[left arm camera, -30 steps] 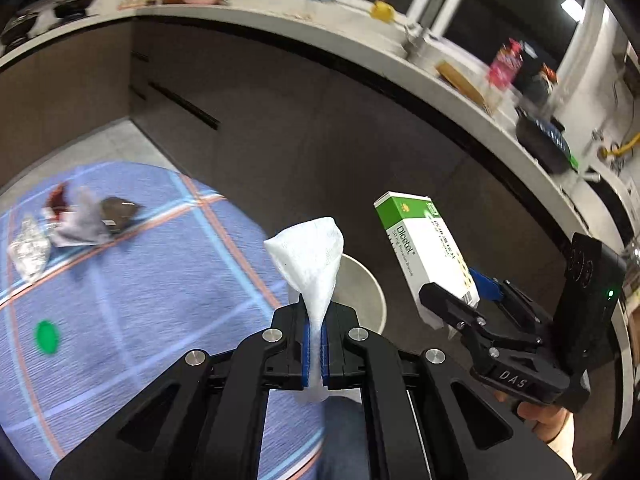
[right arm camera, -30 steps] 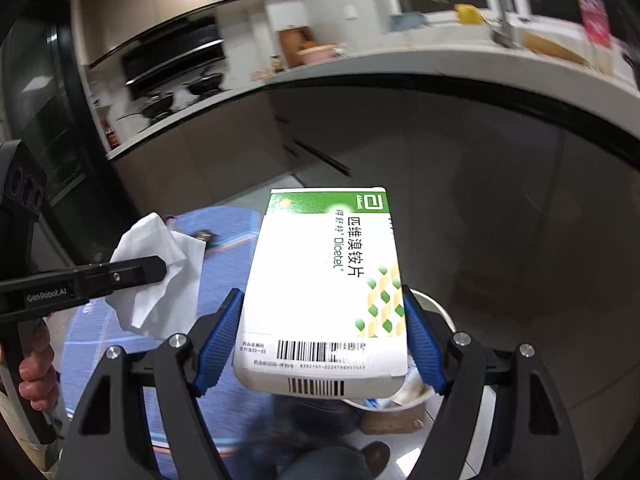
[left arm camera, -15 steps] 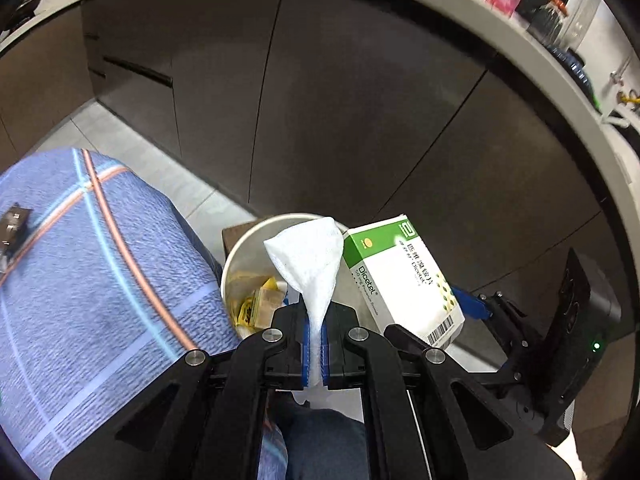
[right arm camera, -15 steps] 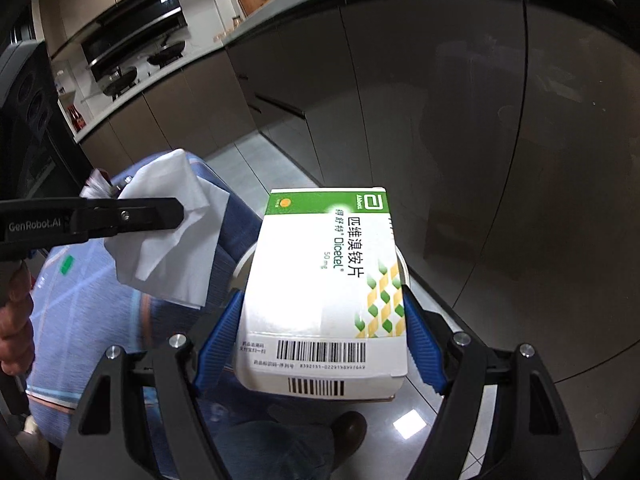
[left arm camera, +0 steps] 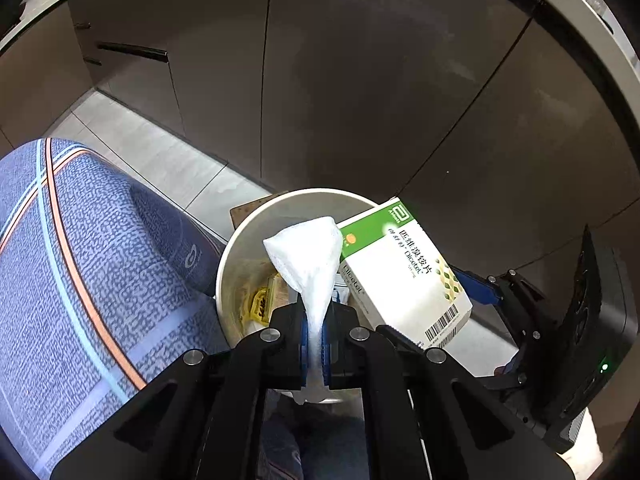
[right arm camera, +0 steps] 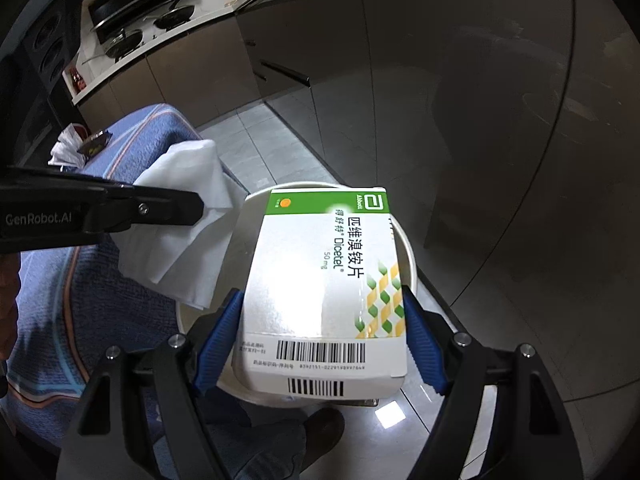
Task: Collect trash
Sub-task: 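Open both tools to drop the tissue and box into the bin, then move both open tools back over the table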
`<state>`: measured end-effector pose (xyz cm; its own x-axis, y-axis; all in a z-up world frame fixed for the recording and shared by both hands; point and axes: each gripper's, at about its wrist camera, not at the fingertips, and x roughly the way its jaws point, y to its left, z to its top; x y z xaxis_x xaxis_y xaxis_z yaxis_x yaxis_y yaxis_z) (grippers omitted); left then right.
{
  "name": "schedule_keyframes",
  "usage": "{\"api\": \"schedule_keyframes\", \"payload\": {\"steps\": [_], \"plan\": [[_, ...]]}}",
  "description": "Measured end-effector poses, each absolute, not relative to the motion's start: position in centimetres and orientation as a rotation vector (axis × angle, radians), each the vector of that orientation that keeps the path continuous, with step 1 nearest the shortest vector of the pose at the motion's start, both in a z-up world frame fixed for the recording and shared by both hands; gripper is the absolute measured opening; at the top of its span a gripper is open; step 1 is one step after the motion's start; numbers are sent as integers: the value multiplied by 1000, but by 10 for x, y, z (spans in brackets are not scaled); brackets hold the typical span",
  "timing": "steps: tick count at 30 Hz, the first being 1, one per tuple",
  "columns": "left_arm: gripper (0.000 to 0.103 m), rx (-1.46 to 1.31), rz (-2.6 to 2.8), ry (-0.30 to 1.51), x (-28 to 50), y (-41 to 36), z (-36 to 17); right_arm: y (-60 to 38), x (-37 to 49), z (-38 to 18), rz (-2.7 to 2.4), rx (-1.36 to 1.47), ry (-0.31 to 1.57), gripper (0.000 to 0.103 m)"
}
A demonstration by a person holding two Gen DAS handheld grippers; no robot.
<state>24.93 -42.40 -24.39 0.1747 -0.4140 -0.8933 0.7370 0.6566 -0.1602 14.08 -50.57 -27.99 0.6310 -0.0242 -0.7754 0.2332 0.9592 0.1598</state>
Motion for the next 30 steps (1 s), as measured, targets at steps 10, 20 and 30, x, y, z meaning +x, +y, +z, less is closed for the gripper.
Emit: {"api": "schedule_keyframes", "payload": {"steps": [10,20,30], "plan": [[78,308,-774,986,254,-415,-220,-500,128,-284,-108,143,863,99],[94,272,-709,933,254,-392,-205,-501,122,-273,-135,193,866,100],[94,190,-674,915,239,-349,-153,-480,117,-219,-106,166,784,100]]}}
